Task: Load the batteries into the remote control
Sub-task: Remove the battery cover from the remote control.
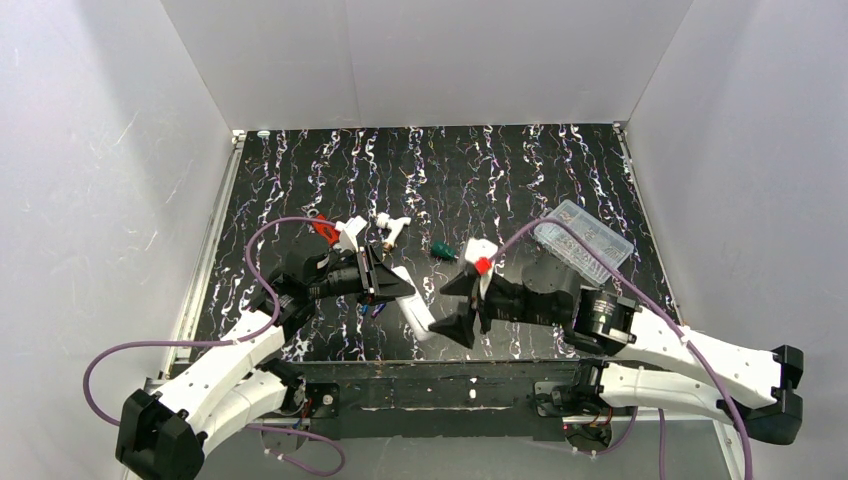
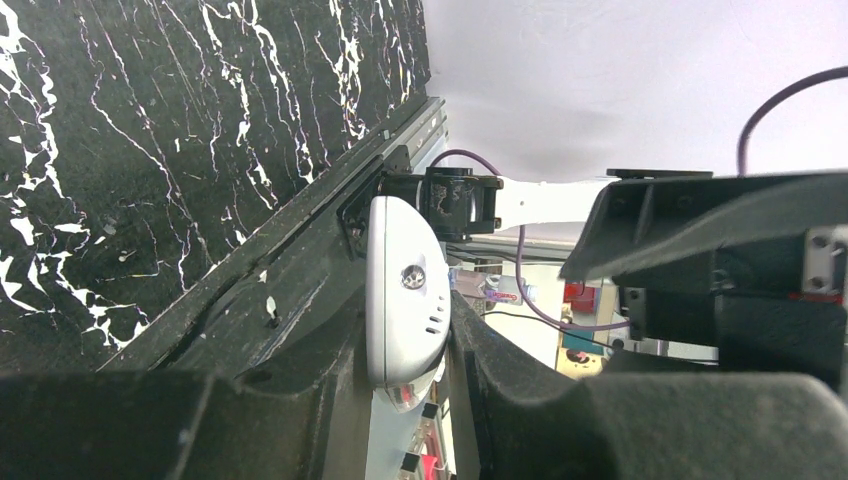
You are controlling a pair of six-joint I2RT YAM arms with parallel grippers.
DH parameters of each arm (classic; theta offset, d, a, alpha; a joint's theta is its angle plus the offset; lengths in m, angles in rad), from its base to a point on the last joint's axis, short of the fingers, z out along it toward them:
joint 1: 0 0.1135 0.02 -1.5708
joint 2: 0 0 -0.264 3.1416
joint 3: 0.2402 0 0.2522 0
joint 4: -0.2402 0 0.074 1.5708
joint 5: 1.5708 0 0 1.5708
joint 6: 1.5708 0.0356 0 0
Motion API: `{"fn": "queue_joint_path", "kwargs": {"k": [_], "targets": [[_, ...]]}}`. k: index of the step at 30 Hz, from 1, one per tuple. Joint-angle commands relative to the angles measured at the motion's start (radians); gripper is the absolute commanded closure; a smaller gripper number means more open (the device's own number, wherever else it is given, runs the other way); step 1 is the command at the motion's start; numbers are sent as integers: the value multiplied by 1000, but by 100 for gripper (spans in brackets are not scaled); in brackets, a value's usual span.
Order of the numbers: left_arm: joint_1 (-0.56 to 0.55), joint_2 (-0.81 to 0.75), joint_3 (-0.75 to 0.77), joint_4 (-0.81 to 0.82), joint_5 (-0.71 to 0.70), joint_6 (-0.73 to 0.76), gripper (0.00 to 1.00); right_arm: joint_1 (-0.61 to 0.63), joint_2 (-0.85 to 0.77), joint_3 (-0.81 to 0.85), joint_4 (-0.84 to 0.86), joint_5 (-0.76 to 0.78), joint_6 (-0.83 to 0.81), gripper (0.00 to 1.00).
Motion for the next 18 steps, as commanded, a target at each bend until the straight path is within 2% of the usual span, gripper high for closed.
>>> {"fn": "queue_joint_path", "kwargs": {"k": [1,5,12,18], "targets": [[-1,-12,0,39,27,12,100,5,90,212,-208,298,336,20],[-1,-13,2,33,30,15,100,8,255,386,-449,360,435,18],[-1,-21,11,8,35,26,100,22,303,404,-481,380,568,19],[0,-16,14,9,36,27,100,45,318,396,-500,358,604,19]]}}
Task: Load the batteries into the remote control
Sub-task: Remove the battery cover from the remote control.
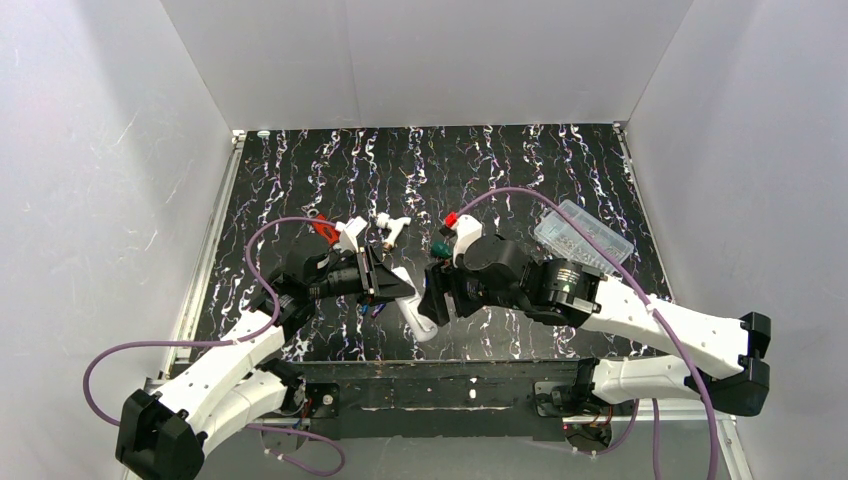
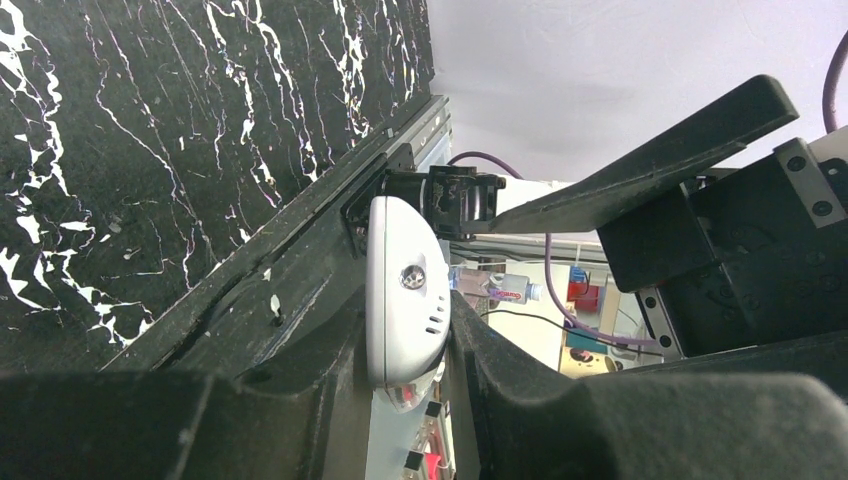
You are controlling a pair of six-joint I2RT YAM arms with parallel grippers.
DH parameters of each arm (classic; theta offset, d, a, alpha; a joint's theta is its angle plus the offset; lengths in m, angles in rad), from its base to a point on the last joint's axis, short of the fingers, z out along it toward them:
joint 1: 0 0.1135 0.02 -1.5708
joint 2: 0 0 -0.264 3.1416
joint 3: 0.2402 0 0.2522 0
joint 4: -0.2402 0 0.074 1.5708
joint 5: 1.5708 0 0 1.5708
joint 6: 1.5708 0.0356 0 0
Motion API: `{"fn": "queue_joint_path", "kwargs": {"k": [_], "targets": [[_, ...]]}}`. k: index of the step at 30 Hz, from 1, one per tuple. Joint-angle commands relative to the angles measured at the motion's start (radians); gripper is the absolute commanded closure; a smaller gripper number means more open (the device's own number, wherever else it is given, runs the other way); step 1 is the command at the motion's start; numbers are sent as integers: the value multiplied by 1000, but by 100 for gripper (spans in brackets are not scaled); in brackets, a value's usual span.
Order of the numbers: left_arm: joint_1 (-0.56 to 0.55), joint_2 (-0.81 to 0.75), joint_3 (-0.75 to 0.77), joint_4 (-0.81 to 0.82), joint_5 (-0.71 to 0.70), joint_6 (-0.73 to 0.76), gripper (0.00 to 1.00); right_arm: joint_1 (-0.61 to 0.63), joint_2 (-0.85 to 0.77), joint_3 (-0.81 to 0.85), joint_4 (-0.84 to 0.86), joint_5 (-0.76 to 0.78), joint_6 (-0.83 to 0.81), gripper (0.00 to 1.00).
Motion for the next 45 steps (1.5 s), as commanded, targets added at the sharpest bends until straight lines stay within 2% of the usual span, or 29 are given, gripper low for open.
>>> {"fn": "queue_joint_path", "kwargs": {"k": [1,10,17,25,45], "targets": [[-1,-13,16,20,39,14,100,31,7,18,-18,5,56,18],[-1,-15,23,6,50,16,100,77,49,-9,12,19,65,18],[-1,-17,26,4,51,15,100,77,72,-17,10,41,57,24],[-1,-19,24,0,56,17,100,77,96,-20,22,1,56,29],[-1,-13,29,4,64,15,100,77,108,-12,20,-17,24,57]]}}
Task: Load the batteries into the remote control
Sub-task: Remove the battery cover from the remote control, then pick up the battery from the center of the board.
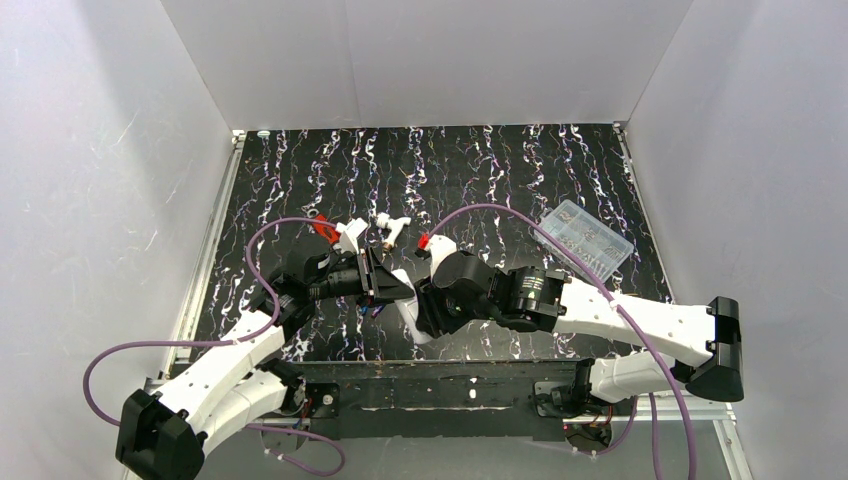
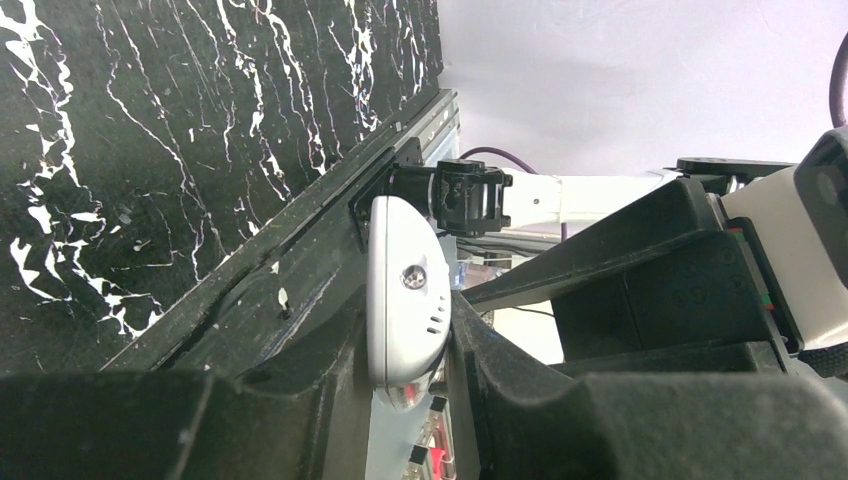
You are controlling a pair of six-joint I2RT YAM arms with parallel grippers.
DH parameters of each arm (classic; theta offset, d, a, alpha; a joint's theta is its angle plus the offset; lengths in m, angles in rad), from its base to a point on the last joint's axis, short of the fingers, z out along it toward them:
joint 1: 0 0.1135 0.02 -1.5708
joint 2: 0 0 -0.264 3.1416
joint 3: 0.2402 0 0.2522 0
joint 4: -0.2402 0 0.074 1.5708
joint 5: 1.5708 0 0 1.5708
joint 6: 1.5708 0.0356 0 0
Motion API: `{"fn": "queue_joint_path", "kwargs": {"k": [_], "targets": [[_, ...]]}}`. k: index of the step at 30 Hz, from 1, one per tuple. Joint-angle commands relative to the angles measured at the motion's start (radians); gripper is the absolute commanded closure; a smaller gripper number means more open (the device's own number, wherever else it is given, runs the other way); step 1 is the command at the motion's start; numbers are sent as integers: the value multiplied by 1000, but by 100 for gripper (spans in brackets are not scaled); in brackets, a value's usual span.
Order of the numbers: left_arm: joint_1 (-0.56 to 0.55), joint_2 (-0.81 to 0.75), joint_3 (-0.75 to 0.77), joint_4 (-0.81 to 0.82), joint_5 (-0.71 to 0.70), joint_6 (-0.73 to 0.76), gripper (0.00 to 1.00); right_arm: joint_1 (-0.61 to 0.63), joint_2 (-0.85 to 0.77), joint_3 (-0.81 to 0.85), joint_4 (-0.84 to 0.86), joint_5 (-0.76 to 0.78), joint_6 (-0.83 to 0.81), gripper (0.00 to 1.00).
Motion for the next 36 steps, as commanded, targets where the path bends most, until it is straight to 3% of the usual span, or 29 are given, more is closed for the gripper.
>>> {"fn": "queue_joint_path", "kwargs": {"k": [1,10,29,36], "targets": [[-1,-11,29,27,58,0,100,4,-7,8,21,0,-16,57],[-1,-9,26,16,57,7,100,3,-22,8,25,1,-22,61],[0,-69,37,-227,-21,120,100,-8,-132,-36,30,90,-33,63],[1,-150,85,-400,-45,195,100,-189,-116,-170,103,-4,-47,64]]}}
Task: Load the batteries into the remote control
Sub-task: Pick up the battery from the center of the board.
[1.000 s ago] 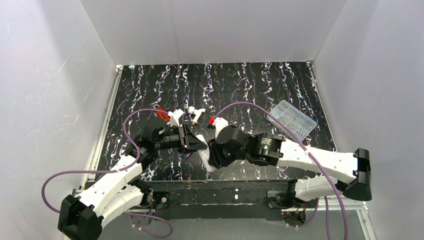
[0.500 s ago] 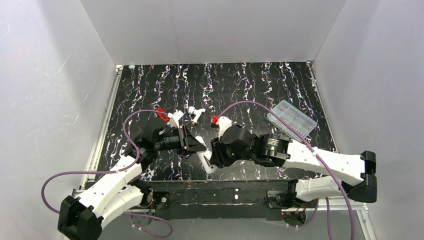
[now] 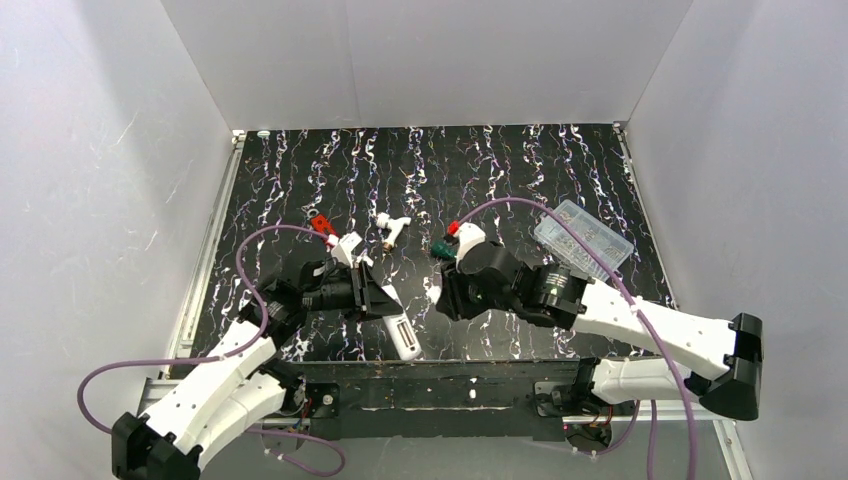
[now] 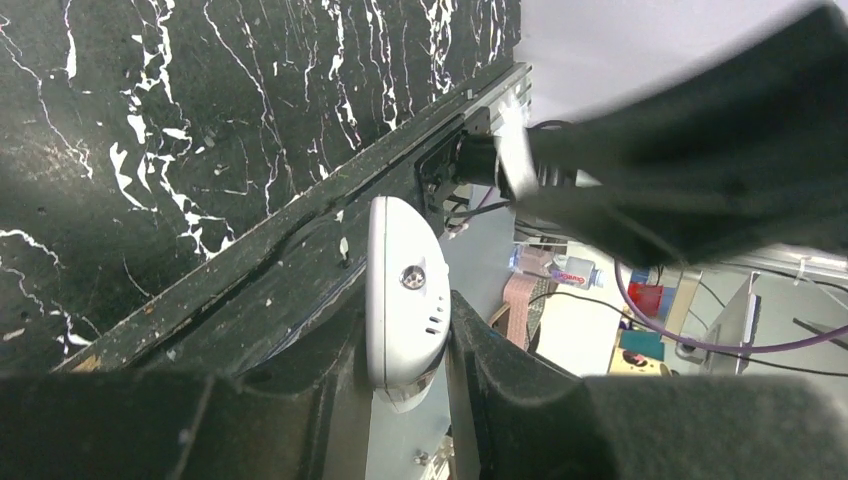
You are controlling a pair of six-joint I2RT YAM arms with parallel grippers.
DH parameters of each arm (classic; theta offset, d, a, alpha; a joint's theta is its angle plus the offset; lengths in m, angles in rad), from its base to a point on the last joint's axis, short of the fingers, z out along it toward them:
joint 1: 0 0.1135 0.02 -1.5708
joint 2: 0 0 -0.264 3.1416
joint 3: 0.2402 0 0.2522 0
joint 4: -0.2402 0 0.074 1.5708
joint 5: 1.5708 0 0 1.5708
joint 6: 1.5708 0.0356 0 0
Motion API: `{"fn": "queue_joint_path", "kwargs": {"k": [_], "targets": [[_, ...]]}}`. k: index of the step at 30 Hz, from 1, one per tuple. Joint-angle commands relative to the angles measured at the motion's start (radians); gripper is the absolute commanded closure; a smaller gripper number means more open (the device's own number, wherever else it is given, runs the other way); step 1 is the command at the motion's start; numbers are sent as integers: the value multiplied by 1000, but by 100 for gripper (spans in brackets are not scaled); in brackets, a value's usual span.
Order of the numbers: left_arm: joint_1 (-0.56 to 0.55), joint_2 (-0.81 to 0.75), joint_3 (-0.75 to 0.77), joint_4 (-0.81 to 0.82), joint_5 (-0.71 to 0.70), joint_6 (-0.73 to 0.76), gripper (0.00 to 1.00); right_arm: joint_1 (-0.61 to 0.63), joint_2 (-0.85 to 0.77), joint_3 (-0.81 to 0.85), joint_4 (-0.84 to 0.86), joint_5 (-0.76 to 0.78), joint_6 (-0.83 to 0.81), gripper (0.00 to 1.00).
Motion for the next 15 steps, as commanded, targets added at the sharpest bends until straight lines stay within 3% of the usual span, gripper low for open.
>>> {"fn": "queue_joint_path", "kwargs": {"k": [1,7,15], "targets": [[1,-79,85,-155,0,84,100,-123,8,-108,116,-39,-30,64],[4,-100,222,-353,-61,186,100,-172,153,-143,217,-21,-101,64],[4,-92,245,-354,-67,173,100,-171,366,-137,289,-74,-107,62]]}}
